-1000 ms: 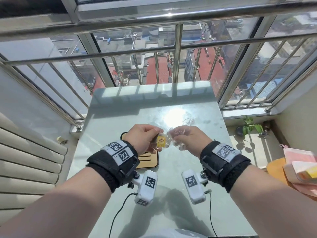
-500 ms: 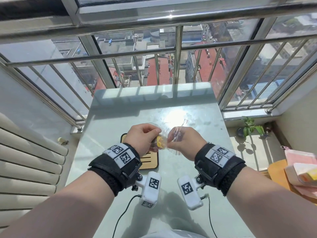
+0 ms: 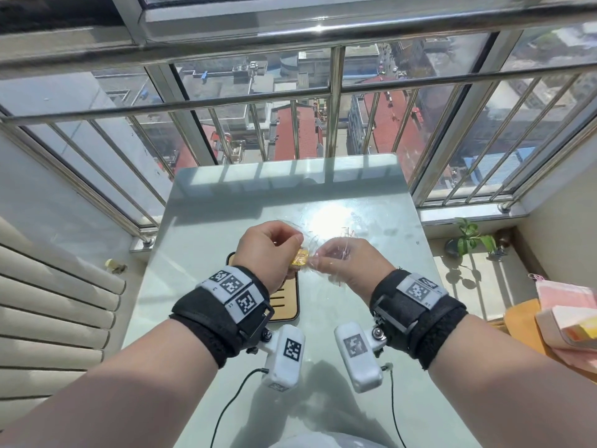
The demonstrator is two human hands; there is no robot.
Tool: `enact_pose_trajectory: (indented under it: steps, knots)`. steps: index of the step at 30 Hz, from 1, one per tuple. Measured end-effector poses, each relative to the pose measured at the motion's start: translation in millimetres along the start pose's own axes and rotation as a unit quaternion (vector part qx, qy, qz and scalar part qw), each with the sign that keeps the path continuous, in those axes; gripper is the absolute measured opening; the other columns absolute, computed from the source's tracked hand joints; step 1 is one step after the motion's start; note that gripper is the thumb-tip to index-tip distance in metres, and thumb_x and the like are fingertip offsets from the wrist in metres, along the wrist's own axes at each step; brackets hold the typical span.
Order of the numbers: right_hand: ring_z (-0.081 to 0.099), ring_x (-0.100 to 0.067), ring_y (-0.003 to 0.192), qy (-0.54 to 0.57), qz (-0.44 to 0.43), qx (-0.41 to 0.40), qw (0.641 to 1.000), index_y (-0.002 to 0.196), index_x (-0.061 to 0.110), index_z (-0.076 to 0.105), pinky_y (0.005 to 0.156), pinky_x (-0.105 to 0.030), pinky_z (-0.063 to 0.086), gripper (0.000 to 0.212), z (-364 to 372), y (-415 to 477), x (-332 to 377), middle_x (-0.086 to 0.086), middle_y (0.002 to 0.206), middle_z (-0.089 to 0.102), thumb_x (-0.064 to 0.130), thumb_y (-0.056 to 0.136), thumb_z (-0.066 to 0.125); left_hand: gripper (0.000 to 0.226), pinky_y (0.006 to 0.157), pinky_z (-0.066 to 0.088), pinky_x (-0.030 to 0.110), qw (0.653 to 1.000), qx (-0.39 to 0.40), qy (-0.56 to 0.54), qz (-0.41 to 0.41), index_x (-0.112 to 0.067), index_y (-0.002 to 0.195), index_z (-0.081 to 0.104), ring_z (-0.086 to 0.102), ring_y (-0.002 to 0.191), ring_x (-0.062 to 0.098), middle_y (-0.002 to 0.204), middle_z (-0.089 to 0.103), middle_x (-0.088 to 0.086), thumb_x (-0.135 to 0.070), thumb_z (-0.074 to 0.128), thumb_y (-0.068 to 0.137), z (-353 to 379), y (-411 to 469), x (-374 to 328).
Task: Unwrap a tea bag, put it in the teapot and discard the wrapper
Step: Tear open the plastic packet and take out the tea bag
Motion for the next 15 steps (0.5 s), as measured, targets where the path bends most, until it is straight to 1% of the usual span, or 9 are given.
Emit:
enact_pose_trajectory:
  steps: [1, 3, 5, 6, 7, 10, 11, 13, 15]
  knots:
    - [0.061, -0.016, 0.07, 0.013, -0.004, 0.007, 1.0, 0.068, 0.029, 0.074, 0.067, -0.034, 0.05, 0.013, 1.4, 1.9, 2.4, 0.005, 0.074, 0.069, 0.033, 0.074, 0.085, 0.013, 0.057, 0.06, 0.032, 1.0, -0.016, 0.021, 0.014, -0.021, 0.076, 0.073, 0.068, 0.064, 0.02, 0.077, 0.072, 0.001, -0.02, 0.072, 0.088, -3.9, -0.4, -0.8]
    - [0.062, -0.013, 0.07, 0.015, -0.005, 0.034, 0.999, 0.069, 0.029, 0.076, 0.069, -0.034, 0.051, 0.011, 12.6, 5.9, 6.6, 0.011, 0.067, 0.07, 0.033, 0.074, 0.085, 0.013, 0.055, 0.058, 0.03, 0.998, -0.041, 0.041, 0.019, -0.022, 0.074, 0.072, 0.066, 0.064, 0.018, 0.073, 0.07, -0.002, -0.022, 0.071, 0.087, -17.5, -4.1, 2.8]
    - [0.061, -0.01, 0.068, -0.001, 0.002, 0.05, 0.999, 0.071, 0.027, 0.075, 0.069, -0.032, 0.05, 0.013, 29.5, 9.1, 8.6, 0.015, 0.062, 0.069, 0.033, 0.074, 0.086, 0.013, 0.057, 0.062, 0.038, 0.998, -0.048, 0.033, 0.006, -0.022, 0.074, 0.071, 0.067, 0.065, 0.021, 0.069, 0.067, -0.002, -0.022, 0.072, 0.087, -32.2, -10.4, 10.6]
    - [0.061, -0.01, 0.068, -0.008, 0.005, 0.053, 0.999, 0.072, 0.026, 0.074, 0.069, -0.032, 0.049, 0.014, 38.4, 10.6, 9.4, 0.015, 0.062, 0.069, 0.034, 0.073, 0.086, 0.014, 0.058, 0.062, 0.042, 0.998, -0.051, 0.034, 0.004, -0.022, 0.073, 0.07, 0.066, 0.063, 0.021, 0.067, 0.065, -0.004, -0.022, 0.072, 0.087, -38.5, -12.7, 14.1]
    - [0.062, -0.01, 0.068, -0.012, 0.007, 0.058, 0.998, 0.074, 0.024, 0.074, 0.069, -0.032, 0.05, 0.016, 49.0, 12.6, 11.4, 0.013, 0.063, 0.07, 0.036, 0.073, 0.086, 0.015, 0.059, 0.062, 0.042, 0.997, -0.057, 0.042, 0.006, -0.022, 0.072, 0.069, 0.064, 0.062, 0.019, 0.066, 0.064, -0.006, -0.022, 0.072, 0.087, -46.5, -14.2, 17.2]
    - [0.061, -0.006, 0.06, -0.007, 0.01, 0.075, 0.997, 0.074, 0.019, 0.072, 0.065, -0.031, 0.049, 0.021, 72.7, 19.3, 18.3, 0.008, 0.065, 0.07, 0.036, 0.075, 0.084, 0.017, 0.058, 0.058, 0.035, 0.996, -0.066, 0.064, 0.018, -0.022, 0.071, 0.068, 0.059, 0.059, 0.014, 0.065, 0.062, -0.006, -0.02, 0.071, 0.087, -64.4, -12.6, 20.7]
    - [0.059, -0.006, 0.057, -0.009, 0.01, 0.078, 0.997, 0.073, 0.019, 0.07, 0.063, -0.031, 0.049, 0.021, 80.1, 22.6, 20.8, 0.008, 0.065, 0.068, 0.035, 0.076, 0.084, 0.017, 0.056, 0.056, 0.033, 0.995, -0.064, 0.068, 0.019, -0.022, 0.071, 0.068, 0.06, 0.06, 0.014, 0.066, 0.063, -0.006, -0.021, 0.071, 0.088, -71.4, -10.0, 22.4]
    - [0.059, -0.011, 0.061, -0.009, 0.011, 0.077, 0.997, 0.071, 0.018, 0.07, 0.064, -0.032, 0.049, 0.021, 93.1, 29.9, 25.6, 0.005, 0.066, 0.068, 0.034, 0.076, 0.084, 0.016, 0.054, 0.058, 0.032, 0.997, -0.055, 0.058, 0.008, -0.022, 0.073, 0.068, 0.064, 0.062, 0.02, 0.068, 0.064, -0.002, -0.024, 0.07, 0.088, -87.5, -1.8, 29.4]
    - [0.062, -0.016, 0.069, 0.013, 0.022, 0.074, 0.997, 0.072, 0.019, 0.071, 0.067, -0.035, 0.051, 0.021, 103.2, 36.6, 26.1, -0.001, 0.072, 0.07, 0.036, 0.076, 0.084, 0.015, 0.057, 0.062, 0.041, 0.998, -0.054, 0.043, -0.008, -0.025, 0.073, 0.068, 0.068, 0.065, 0.027, 0.067, 0.066, -0.003, -0.033, 0.068, 0.085, -103.9, 7.4, 39.6]
Point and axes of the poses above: each hand's wrist, its own y-axis towards the middle knuckle, its own z-axis out of the palm, x = y × z, the point moved 1 cm from there along y, towards the middle knuckle
